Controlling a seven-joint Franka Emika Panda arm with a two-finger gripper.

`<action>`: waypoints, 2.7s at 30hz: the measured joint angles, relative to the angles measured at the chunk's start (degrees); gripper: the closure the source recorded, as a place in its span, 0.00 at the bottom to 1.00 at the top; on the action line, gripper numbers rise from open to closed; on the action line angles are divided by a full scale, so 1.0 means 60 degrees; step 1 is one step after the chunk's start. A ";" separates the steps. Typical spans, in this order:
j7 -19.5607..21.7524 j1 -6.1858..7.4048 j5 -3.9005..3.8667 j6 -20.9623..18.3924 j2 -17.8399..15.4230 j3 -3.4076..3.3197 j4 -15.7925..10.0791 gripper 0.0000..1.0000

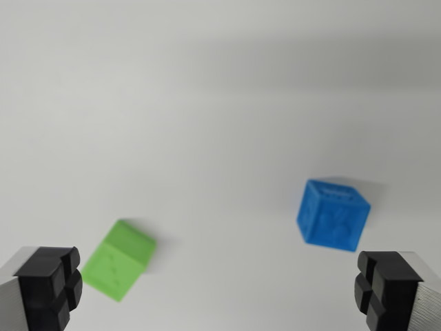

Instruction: Stack cube

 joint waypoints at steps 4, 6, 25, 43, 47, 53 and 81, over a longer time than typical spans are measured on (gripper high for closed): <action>0.0000 -0.0033 0.0000 0.0180 -0.0006 -0.0035 -0.0186 0.00; -0.0002 -0.0047 0.0000 0.0247 -0.0011 -0.0048 -0.0262 0.00; -0.0100 -0.0289 0.0000 0.1325 -0.0028 -0.0238 -0.1371 0.00; -0.0314 -0.0674 0.0083 0.2707 0.0247 -0.0439 -0.2483 0.00; -0.0378 -0.0780 0.0122 0.3043 0.0368 -0.0483 -0.2708 0.00; -0.0508 -0.0963 0.0195 0.3605 0.0597 -0.0546 -0.3046 0.00; -0.1119 -0.1666 0.0741 0.6036 0.2681 -0.0375 -0.3446 0.00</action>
